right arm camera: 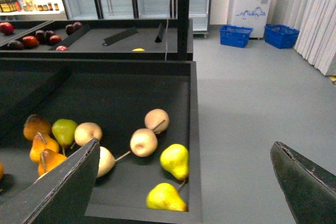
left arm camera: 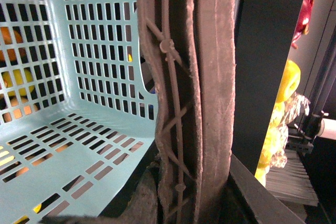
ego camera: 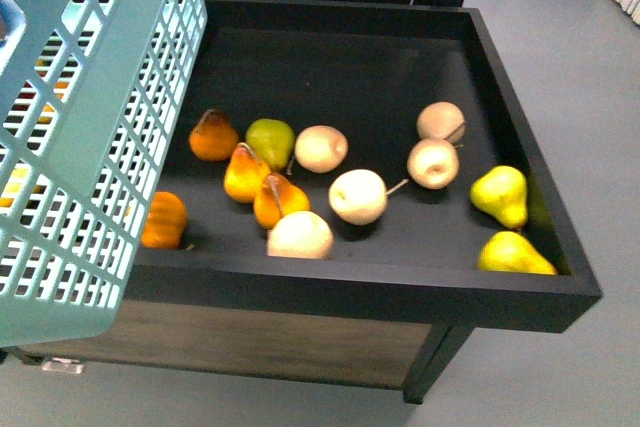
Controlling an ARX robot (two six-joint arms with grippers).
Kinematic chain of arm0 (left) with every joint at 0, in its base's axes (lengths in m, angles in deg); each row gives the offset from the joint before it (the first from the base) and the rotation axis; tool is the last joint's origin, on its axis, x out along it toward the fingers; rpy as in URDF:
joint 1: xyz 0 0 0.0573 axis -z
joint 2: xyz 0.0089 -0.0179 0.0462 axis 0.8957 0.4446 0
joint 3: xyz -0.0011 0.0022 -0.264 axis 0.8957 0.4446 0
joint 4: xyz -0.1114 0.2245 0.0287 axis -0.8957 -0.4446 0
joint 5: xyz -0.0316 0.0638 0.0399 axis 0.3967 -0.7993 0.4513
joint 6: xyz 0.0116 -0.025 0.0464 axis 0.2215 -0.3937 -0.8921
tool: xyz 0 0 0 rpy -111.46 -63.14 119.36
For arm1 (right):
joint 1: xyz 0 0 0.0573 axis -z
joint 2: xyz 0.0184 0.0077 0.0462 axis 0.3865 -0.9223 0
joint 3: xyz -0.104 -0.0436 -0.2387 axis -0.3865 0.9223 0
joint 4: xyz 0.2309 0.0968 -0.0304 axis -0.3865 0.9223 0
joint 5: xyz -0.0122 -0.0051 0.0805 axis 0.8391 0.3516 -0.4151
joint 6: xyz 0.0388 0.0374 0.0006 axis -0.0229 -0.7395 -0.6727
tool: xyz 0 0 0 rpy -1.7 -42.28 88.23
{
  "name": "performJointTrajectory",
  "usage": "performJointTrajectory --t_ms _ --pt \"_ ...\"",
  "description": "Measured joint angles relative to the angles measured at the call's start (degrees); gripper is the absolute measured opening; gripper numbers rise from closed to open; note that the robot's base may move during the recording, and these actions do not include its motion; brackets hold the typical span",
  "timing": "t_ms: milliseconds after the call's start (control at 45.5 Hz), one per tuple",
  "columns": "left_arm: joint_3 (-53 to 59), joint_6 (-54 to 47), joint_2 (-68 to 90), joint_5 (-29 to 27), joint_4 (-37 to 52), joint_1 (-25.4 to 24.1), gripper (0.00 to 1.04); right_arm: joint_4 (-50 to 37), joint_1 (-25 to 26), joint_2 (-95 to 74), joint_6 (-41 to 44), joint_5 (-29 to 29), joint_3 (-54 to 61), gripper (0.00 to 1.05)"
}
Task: Pick mango and avocado into basket
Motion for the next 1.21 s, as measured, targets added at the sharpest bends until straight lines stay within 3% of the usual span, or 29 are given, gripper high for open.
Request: performJointTrajectory --t_ms 1209 --pt "0.0 -0.04 0.02 0.09 0.0 0.0 0.21 0.0 0.0 -0.07 0.0 0.02 0.0 0.96"
